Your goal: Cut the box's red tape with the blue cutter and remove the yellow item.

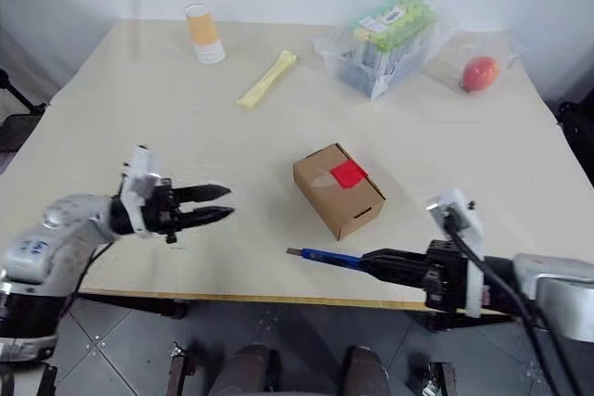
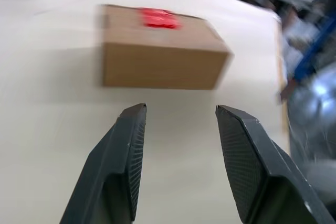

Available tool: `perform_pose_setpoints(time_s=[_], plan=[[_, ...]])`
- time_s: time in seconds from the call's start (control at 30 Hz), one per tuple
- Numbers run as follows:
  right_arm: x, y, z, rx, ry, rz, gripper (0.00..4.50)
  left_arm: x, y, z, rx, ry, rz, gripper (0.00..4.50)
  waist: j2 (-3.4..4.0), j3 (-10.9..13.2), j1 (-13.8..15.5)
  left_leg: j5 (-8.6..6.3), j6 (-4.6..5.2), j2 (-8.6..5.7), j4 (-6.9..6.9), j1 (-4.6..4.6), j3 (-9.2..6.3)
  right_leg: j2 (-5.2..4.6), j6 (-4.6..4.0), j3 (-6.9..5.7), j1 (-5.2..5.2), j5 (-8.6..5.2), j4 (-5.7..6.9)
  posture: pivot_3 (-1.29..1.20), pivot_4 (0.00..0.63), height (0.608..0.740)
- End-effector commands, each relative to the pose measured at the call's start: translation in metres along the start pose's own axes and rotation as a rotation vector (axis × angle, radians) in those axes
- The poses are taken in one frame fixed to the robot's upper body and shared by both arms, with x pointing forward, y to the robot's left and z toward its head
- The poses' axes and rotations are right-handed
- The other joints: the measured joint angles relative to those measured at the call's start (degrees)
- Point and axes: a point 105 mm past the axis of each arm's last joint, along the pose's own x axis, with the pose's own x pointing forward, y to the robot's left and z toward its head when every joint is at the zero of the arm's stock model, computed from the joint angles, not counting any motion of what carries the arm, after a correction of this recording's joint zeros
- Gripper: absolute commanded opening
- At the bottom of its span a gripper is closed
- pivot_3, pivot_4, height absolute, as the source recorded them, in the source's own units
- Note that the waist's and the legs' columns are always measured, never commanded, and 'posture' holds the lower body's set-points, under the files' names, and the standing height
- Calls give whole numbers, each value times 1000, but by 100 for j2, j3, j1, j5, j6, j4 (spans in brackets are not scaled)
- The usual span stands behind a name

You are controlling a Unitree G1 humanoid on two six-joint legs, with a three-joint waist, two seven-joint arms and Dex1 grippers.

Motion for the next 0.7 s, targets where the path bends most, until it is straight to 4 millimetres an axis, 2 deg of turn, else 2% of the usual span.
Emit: perform_pose_setpoints(time_s=[0.03, 0.17, 0.33, 0.4, 0.53, 0.7], plan=[[-28, -6, 29, -122, -31, -114, 142, 9, 2, 3, -49, -53, -43, 1367, -1, 0, 21, 0, 1, -1, 0, -1, 3, 0, 0, 1, -1, 0, -2, 0, 150, 740], [-38, -16, 56, -213, -7, -223, 142, 57, 8, 6, 23, -37, -66, 76, -13, 7, 56, 2, -1, -1, 5, -4, 3, 1, 0, 0, -2, 0, 0, 0, 150, 740], [-34, -28, 87, -318, 20, -327, 142, 118, 21, 27, 74, -59, -40, 32, -21, 12, -2, 3, -3, -1, 2, -12, 10, 1, 3, 1, -17, 1, 0, 0, 150, 740], [-32, -35, 98, -323, 9, -362, 142, 132, 18, 35, 76, -67, -72, 32, -27, 15, -48, 3, -3, -1, 0, -30, 13, 0, 5, 2, -36, 3, -5, 0, 150, 740], [-17, -41, 123, -350, -12, -357, 142, 150, 13, 32, 74, 9, -105, 32, -33, 19, -206, 2, -7, 0, 1, -71, 26, -2, 7, 0, -96, 4, 14, 0, 150, 740], [2, -49, 140, -381, 21, -390, 142, 160, 8, 21, 80, 98, -103, 32, -33, 20, -191, 4, -9, 2, 2, -105, 23, -6, 8, -8, -155, 5, 68, 0, 150, 740]])
